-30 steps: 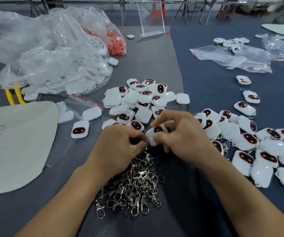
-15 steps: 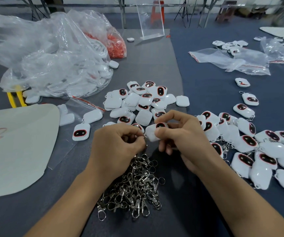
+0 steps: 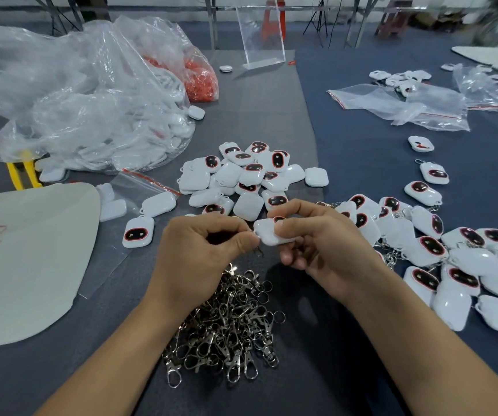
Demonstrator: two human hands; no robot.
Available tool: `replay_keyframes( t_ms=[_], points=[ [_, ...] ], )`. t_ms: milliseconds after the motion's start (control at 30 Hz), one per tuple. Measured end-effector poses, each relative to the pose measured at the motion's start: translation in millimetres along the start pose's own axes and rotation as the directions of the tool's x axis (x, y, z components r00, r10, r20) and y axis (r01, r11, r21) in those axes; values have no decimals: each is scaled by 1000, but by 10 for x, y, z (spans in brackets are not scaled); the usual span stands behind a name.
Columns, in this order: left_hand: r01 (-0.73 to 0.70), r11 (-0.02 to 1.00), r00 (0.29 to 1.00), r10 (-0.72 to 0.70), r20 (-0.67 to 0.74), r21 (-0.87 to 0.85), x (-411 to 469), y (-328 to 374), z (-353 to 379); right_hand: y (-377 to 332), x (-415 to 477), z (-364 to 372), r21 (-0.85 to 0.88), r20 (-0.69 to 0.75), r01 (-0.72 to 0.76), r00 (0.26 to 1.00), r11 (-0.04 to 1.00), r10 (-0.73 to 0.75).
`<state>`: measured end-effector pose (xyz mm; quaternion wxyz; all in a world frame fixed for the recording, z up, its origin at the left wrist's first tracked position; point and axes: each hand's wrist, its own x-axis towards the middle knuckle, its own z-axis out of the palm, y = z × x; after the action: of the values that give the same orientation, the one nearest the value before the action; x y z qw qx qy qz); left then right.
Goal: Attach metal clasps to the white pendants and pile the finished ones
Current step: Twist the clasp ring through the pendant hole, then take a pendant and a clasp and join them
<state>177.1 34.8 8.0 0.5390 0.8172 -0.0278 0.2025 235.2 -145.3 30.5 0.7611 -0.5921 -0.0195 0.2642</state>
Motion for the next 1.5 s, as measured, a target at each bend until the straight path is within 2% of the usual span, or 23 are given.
replay_keyframes(
  t_ms=[100, 167, 267, 333, 433, 533, 600, 700, 800, 867, 933, 967, 1033, 1067, 1100, 1167, 1233, 1267, 1367, 1433, 1500],
  points=[
    [22, 1000, 997, -20, 74, -20, 20, -10, 2, -3, -20, -9, -8, 8, 39, 999, 999, -38],
    [7, 999, 996, -11, 94, 38, 16, -11, -15, 19, -33, 2, -27, 3, 85, 996, 996, -85],
    [-49, 976, 999, 46, 18, 210, -19, 12, -24, 69, -35, 60, -42, -11, 141, 990, 989, -142],
    [-50, 970, 997, 63, -47, 237, -30, 27, -31, 83, -31, 96, 16, -15, 126, 992, 992, -125],
    [84, 996, 996, -84, -16, 1, -13, 75, -35, 68, -18, 104, 134, -13, 53, 999, 990, -52],
    [263, 927, 964, -244, 101, -267, 2, 117, -3, 55, -13, 90, 165, -1, 24, 1000, 986, -25],
    [323, 896, 945, -290, 150, -304, 12, 114, -7, 63, -21, 92, 172, 12, 24, 1000, 985, -26],
    [352, 901, 934, -320, 159, -254, 36, 115, -64, 90, -44, 109, 168, 19, 55, 998, 984, -59],
    [239, 969, 969, -234, 75, -70, 43, 108, -91, 109, -54, 111, 90, -20, 133, 991, 987, -131],
    [16, 981, 997, -29, 65, 192, 21, 82, -70, 118, -49, 104, 0, -50, 195, 980, 981, -194],
    [-241, 845, 970, 199, 137, 477, -2, 71, -41, 139, -50, 116, -145, -65, 271, 957, 952, -282],
    [-314, 768, 949, 266, 168, 558, -1, 62, -32, 154, -52, 122, -242, -66, 314, 939, 918, -339],
    [-370, 682, 927, 318, 200, 631, 1, 39, -24, 172, -61, 145, -412, -51, 368, 904, 834, -425],
    [-361, 680, 930, 312, 193, 638, -5, 31, -25, 176, -62, 156, -440, -51, 371, 899, 818, -435],
    [-329, 705, 943, 284, 175, 628, -9, 34, -21, 171, -60, 157, -412, -58, 362, 905, 836, -421],
    [-197, 829, 980, 174, 95, 524, -18, 55, -11, 145, -46, 147, -232, -82, 306, 939, 923, -333],
    [-16, 956, 1000, 11, 20, 294, -23, 83, 25, 107, -38, 137, -26, -94, 214, 972, 976, -216],
    [74, 984, 997, -75, 3, 159, -20, 86, 46, 94, -36, 133, 50, -96, 172, 981, 984, -167],
    [269, 955, 963, -267, 37, -125, 15, 82, 62, 89, -27, 121, 150, -109, 116, 989, 982, -101],
    [309, 933, 951, -299, 78, -186, 33, 81, 57, 96, -29, 127, 176, -108, 114, 990, 978, -96],
    [289, 931, 957, -277, 81, -224, 35, 91, 46, 116, -44, 157, 207, -97, 116, 991, 972, -97]
  ],
)
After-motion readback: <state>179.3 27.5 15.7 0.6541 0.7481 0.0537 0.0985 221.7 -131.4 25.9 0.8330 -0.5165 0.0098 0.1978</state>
